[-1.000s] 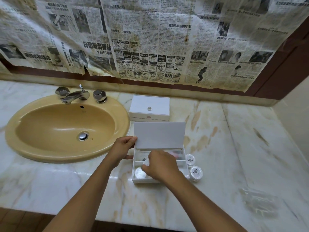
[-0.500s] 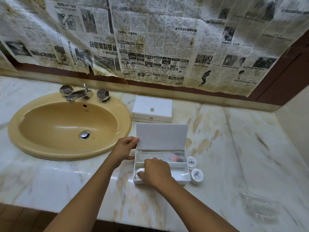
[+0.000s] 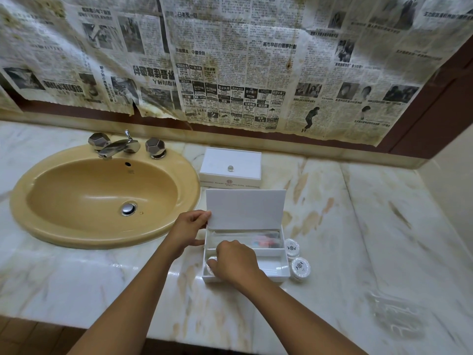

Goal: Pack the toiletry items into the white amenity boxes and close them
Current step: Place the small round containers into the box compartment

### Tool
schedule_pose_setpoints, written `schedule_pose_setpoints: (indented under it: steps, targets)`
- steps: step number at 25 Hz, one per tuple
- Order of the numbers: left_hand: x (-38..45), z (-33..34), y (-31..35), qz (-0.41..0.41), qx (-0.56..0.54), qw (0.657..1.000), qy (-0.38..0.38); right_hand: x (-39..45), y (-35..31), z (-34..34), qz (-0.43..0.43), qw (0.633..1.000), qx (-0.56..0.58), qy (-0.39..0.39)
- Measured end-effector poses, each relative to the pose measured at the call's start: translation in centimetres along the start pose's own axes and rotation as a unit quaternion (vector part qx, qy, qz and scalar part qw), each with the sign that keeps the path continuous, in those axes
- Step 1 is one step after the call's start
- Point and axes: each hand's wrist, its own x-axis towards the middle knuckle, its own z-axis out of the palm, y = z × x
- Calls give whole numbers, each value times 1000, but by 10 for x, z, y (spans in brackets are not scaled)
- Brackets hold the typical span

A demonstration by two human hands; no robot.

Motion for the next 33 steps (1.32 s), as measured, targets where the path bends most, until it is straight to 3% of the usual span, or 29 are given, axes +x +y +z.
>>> schedule_pose_setpoints:
  steps: [7,11,16,19,21,27,33]
  targets:
    - [1,1,1,4,0,1000,1,-1,6,-8,-3,999,28,19]
    - [1,1,1,0,-8,1000,-3,1,19,-39,19,987,106,122]
    - [1,0,0,-2,-6,1000,-1,2,59,-72,92,938,239,236]
    - [2,1,0,0,-4,1000,0,2,93,-72,157,919,230,277]
    - [1,1,0,0,-3,1000,1,5,114,-64,189,926,192,266]
    - [2,0,-1,-3,-3,1000,1,11,144,-38,221,967,84,90]
    - [1,1,-1,-4,-5,1000,3,11,151,-27,220,969,86,69]
